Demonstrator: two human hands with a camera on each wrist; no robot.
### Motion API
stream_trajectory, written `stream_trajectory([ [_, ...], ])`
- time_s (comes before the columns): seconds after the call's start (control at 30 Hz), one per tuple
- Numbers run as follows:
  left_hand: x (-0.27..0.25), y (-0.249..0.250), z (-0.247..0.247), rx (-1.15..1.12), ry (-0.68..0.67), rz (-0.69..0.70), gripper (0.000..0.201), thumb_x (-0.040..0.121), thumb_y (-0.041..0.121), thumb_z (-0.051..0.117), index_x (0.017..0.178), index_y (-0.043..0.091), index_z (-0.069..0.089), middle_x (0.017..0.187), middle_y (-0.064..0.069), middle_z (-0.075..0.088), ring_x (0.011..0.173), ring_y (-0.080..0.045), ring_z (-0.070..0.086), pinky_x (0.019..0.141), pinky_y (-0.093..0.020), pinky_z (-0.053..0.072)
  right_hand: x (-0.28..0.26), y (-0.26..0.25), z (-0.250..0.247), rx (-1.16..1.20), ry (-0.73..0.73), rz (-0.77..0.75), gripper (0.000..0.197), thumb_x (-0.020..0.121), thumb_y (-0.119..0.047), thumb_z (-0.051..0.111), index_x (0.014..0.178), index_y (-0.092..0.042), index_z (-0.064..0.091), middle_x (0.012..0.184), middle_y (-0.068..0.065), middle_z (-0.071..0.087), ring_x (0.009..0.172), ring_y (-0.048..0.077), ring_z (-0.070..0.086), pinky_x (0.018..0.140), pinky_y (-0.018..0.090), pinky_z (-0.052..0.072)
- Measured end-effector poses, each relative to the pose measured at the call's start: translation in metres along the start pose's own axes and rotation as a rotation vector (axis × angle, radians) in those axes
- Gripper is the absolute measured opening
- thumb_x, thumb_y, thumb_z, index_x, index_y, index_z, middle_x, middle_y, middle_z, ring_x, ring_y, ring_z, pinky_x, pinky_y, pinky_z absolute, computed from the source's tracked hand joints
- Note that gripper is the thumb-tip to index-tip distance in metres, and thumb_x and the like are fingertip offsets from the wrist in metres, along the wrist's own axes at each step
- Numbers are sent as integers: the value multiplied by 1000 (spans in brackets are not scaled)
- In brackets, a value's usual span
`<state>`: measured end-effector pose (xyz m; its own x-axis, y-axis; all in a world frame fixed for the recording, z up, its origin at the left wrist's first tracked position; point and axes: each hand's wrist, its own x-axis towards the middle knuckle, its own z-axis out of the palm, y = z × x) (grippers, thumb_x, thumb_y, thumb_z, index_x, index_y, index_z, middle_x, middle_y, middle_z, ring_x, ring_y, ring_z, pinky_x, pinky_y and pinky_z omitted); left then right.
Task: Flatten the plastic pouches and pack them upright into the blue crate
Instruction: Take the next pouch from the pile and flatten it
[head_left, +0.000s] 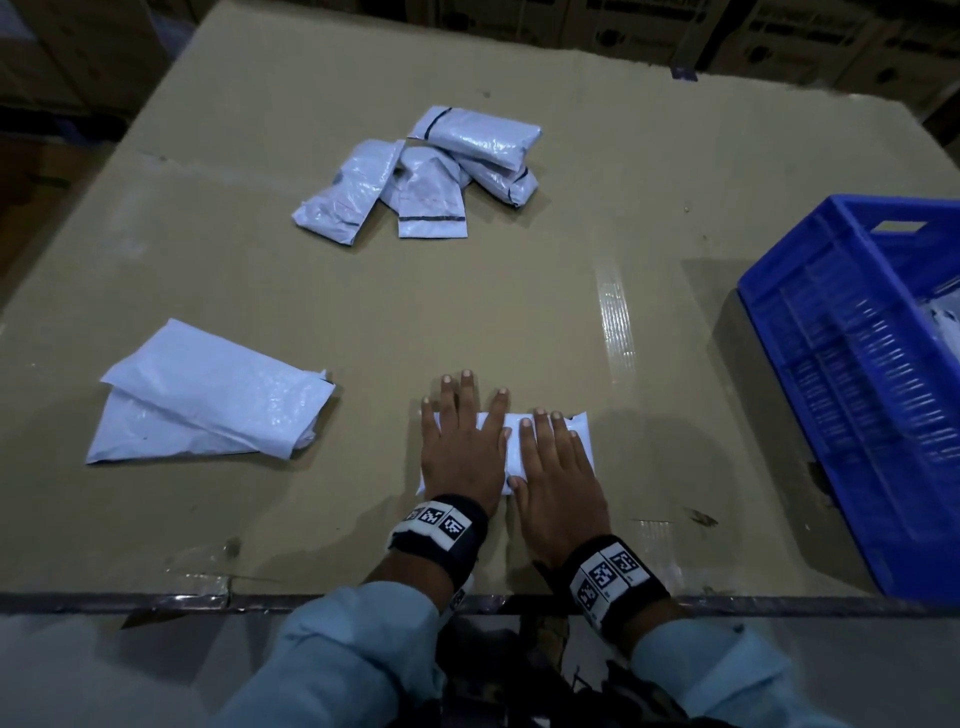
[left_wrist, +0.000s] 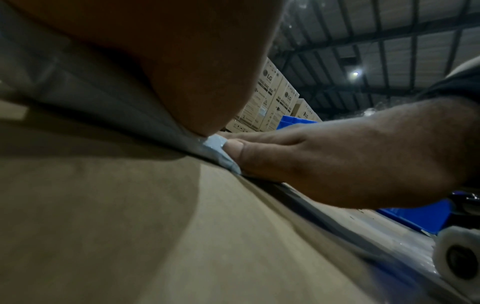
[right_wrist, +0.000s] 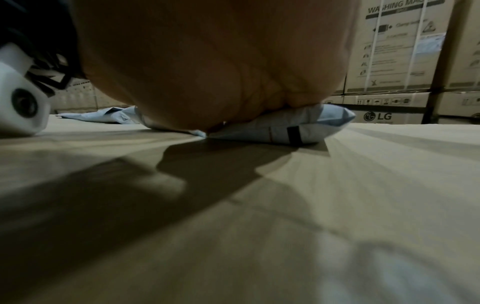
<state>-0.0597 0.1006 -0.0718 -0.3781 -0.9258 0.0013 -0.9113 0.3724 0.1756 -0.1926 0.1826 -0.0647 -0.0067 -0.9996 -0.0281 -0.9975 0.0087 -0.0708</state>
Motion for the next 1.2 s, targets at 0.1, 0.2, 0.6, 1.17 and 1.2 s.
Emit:
stream_trajectory([
  [0.1, -1, -1, 2, 8, 3, 15, 56, 108, 47, 24, 162, 34, 19, 170, -17, 5, 156, -40, 2, 121, -63, 12, -1, 0, 2, 5, 8, 10, 69, 102, -37, 34, 161, -3, 18, 167, 20, 15, 155, 36, 11, 125, 50, 20],
  [0.2, 1, -2, 3, 21, 19, 21, 55, 107, 47, 27, 161, 34, 22, 170, -17, 9, 156, -40, 5, 121, -62, 13, -2, -1, 2, 10, 20, 12, 70, 101, -37, 34, 160, -2, 20, 167, 20, 15, 155, 36, 12, 124, 50, 20],
  [0.6, 2, -7, 1, -55, -34, 13, 61, 103, 49, 13, 162, 34, 14, 171, -13, 3, 157, -36, 2, 120, -60, 20, -1, 6, -1, 156, 41, -10, 72, 100, -40, 36, 161, -7, 18, 167, 15, 16, 156, 31, 10, 127, 46, 14],
  [1.17, 2, -4, 1, -38, -47, 18, 62, 103, 47, 7, 163, 31, 10, 170, -16, -1, 157, -38, -1, 121, -63, 16, 0, 2, 1, 31, -6, 2, 73, 100, -39, 36, 162, -7, 14, 169, 16, 10, 157, 33, 3, 126, 50, 15],
  [1.2, 2, -4, 1, -42, -45, 19, 63, 102, 47, 5, 163, 31, 11, 170, -16, 1, 157, -38, 0, 121, -62, 17, 0, 2, 1, 34, -8, 3, 73, 100, -39, 35, 162, -8, 14, 169, 16, 9, 157, 33, 3, 126, 50, 14],
])
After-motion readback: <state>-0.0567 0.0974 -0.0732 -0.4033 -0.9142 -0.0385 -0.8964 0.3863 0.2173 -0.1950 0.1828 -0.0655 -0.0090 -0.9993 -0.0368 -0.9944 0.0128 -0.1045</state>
